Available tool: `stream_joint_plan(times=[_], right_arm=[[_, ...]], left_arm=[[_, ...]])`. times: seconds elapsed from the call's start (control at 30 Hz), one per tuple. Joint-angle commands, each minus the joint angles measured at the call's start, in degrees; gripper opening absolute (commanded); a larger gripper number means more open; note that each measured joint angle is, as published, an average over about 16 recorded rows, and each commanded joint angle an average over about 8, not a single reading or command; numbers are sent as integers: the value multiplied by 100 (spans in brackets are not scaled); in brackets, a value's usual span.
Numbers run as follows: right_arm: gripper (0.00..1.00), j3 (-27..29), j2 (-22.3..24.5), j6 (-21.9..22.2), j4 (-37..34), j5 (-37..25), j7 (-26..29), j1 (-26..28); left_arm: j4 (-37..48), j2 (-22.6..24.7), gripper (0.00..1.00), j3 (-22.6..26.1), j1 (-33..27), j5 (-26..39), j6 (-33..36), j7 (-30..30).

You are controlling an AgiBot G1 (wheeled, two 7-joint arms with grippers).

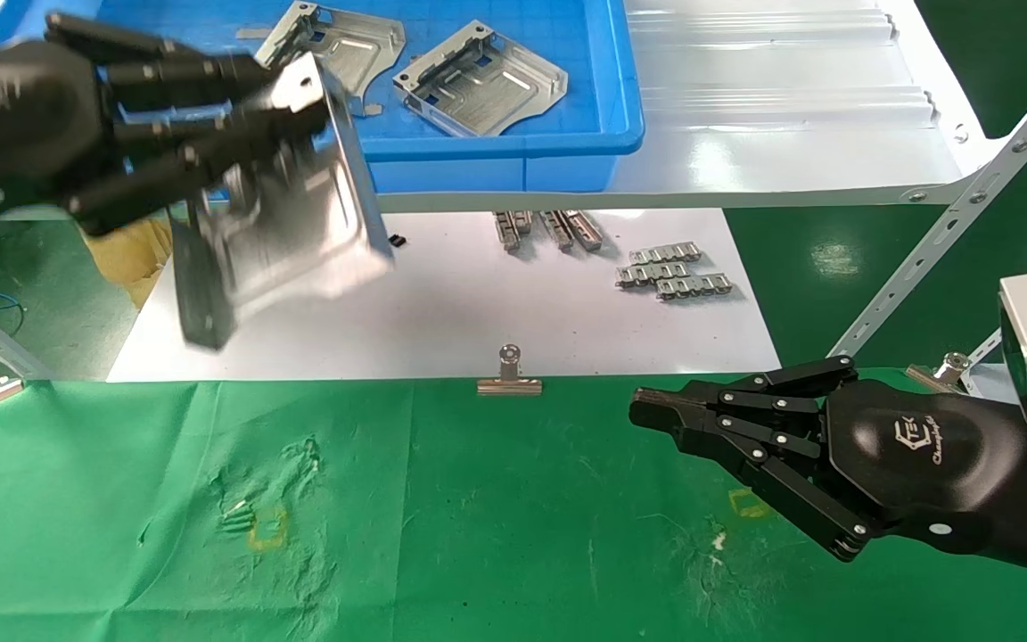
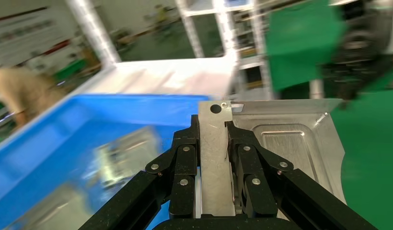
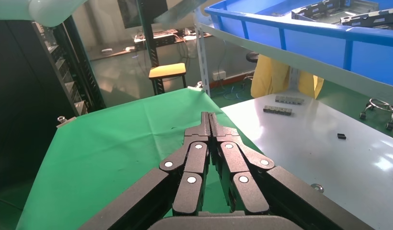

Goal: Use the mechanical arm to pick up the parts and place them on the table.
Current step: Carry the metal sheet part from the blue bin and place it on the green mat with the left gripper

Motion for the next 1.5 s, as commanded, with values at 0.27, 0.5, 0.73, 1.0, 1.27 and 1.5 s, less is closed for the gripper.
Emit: stream_joint_plan(times=[0.27, 0.5, 0.73, 1.0, 1.27, 1.5], right_arm=[[0, 0, 0, 0, 0, 0, 0, 0], [0, 0, 0, 0, 0, 0, 0, 0], [0, 0, 0, 0, 0, 0, 0, 0], [0, 0, 0, 0, 0, 0, 0, 0], [0, 0, 0, 0, 0, 0, 0, 0], [0, 0, 0, 0, 0, 0, 0, 0]], left_arm=[[-667, -376, 0, 885, 389, 34, 240, 819], [-1004, -481, 0, 1270, 815, 678, -303, 1368], [-1432, -556, 0, 1437, 1432, 1102, -947, 1513], [-1786, -620, 0, 1545, 1875, 1348, -1422, 1446], [-1871, -657, 0, 1639, 2026, 1656, -1715, 1385], [-1842, -613, 33, 1708, 2097, 1908, -1944, 1413]])
